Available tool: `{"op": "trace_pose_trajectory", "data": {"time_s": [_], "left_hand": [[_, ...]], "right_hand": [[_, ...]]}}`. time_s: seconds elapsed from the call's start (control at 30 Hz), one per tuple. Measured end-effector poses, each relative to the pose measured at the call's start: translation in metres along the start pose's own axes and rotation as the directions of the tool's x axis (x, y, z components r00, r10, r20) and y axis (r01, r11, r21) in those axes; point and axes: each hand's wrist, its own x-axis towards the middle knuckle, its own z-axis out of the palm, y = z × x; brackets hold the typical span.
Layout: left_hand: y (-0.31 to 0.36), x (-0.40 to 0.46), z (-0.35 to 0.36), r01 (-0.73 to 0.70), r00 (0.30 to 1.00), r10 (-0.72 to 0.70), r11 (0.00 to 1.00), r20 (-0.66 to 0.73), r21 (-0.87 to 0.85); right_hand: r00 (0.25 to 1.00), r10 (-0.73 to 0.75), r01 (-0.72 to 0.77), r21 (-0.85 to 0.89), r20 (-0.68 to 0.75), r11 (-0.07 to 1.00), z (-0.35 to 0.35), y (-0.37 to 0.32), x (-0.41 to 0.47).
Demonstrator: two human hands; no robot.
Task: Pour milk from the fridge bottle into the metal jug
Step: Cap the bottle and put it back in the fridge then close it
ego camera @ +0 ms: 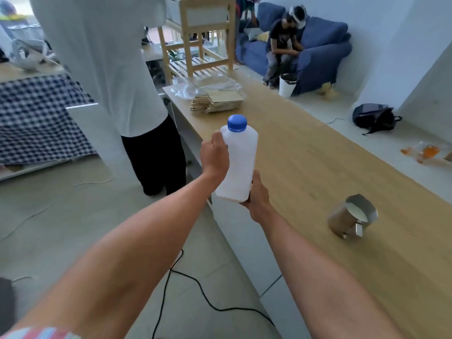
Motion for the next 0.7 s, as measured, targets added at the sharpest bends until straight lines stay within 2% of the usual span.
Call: {"op": "trace_pose_trajectory", "data": {"time_s": [0.1, 0.37, 0.53, 0.7], "left_hand": [[0.001, 0.020, -0.055, -0.048, 0.994, 0.048, 0.999, -0.101, 0.001], [0.014, 0.053, -0.225, -0.045, 0.944, 0.050, 0.999, -0.327, 0.023], [0.018, 0.059, -0.340, -0.039, 0.879, 0.072, 0.996, -0.472, 0.078], [0.022, 0.047, -0.446, -0.040, 0.798, 0.103, 0.992, -0.594, 0.119]], "right_hand": [[0.995, 0.006, 0.000, -0.052, 0.102, 0.999, 0.054, 0.003, -0.007], [0.959, 0.058, -0.015, -0.155, 0.278, 0.988, 0.220, 0.034, -0.037], [0.914, 0.110, -0.051, -0.160, 0.390, 0.986, 0.325, 0.066, -0.073], [0.843, 0.156, -0.017, -0.263, 0.515, 0.965, 0.416, 0.104, -0.116]]}}
